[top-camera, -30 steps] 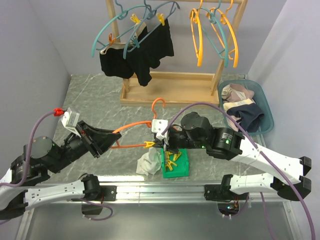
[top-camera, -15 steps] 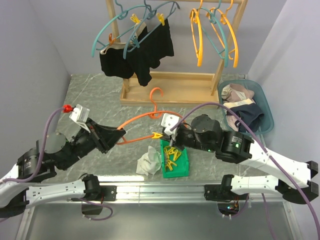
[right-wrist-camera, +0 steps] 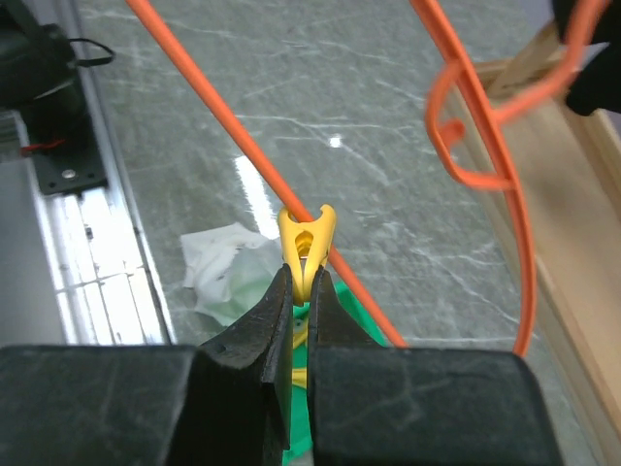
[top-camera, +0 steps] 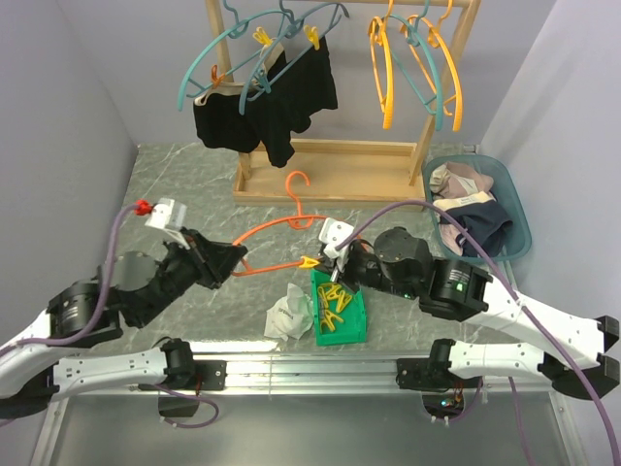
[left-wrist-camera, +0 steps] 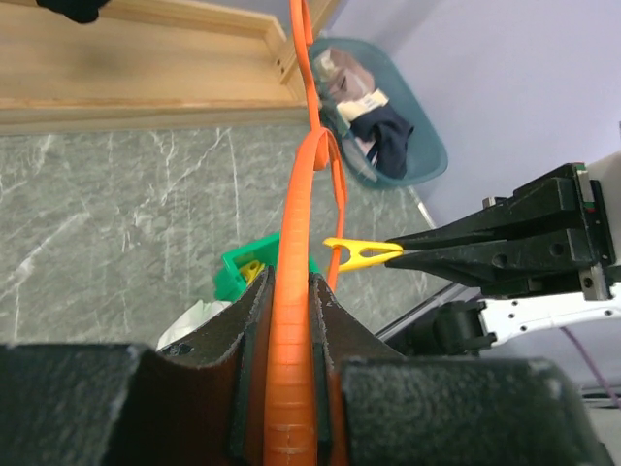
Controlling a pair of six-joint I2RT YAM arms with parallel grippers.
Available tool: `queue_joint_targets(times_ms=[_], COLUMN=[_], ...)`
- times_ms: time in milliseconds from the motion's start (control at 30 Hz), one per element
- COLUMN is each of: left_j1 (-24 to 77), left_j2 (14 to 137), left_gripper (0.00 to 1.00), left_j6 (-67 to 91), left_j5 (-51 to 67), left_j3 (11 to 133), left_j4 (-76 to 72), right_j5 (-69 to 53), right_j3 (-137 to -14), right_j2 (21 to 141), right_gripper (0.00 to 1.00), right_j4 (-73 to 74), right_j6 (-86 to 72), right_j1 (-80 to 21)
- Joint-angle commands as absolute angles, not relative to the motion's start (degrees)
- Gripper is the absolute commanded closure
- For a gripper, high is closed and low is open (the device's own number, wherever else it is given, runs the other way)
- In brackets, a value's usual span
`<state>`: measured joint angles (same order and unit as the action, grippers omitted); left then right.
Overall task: Remove the underwear clipped to the hanger
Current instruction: Remove the underwear from the hanger, then place the clamp in the bin.
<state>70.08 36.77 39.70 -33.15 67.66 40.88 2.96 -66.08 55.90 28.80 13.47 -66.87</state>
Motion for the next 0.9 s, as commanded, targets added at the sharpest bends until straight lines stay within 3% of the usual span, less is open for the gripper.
queue_joint_targets(times_ms=[0,233,367,567,700,867], left_j1=[70.22,70.14,70.14,70.14,70.14,70.14], left_j2=[39.99,41.21,43.06,37.01,29.12,23.74], left_gripper=[0.99,0.99,0.99,0.99,0.99,0.99], left_j6=[35.60,31.21,31.28,33.57,33.93,33.05], left_j5=[-31.82,-28.83,-29.87,-36.73,-38.76,-33.32], left_j3=[67.68,66.71,68.46,68.03,65.48,64.86], left_j4=[43.42,39.29,42.00,42.63,39.47,34.02], right_j5=[-2.26,-11.77,-7.05,8.78,7.13,8.69], right_j3=[-67.15,-70.40,-73.47,-66.72,-62.93,-58.29], right_j2=[56.34,63.62,66.36,53.48,47.64,46.15], right_gripper=[1.00,1.00,1.00,1.00,1.00,1.00], right_j4=[23.39,26.98,28.74,20.76,24.68,32.16], right_j6=[12.39,14.32,14.59,10.38,5.90,0.62], right_j1=[-66.53,-66.53,-66.53,-66.18,-65.92,-66.01])
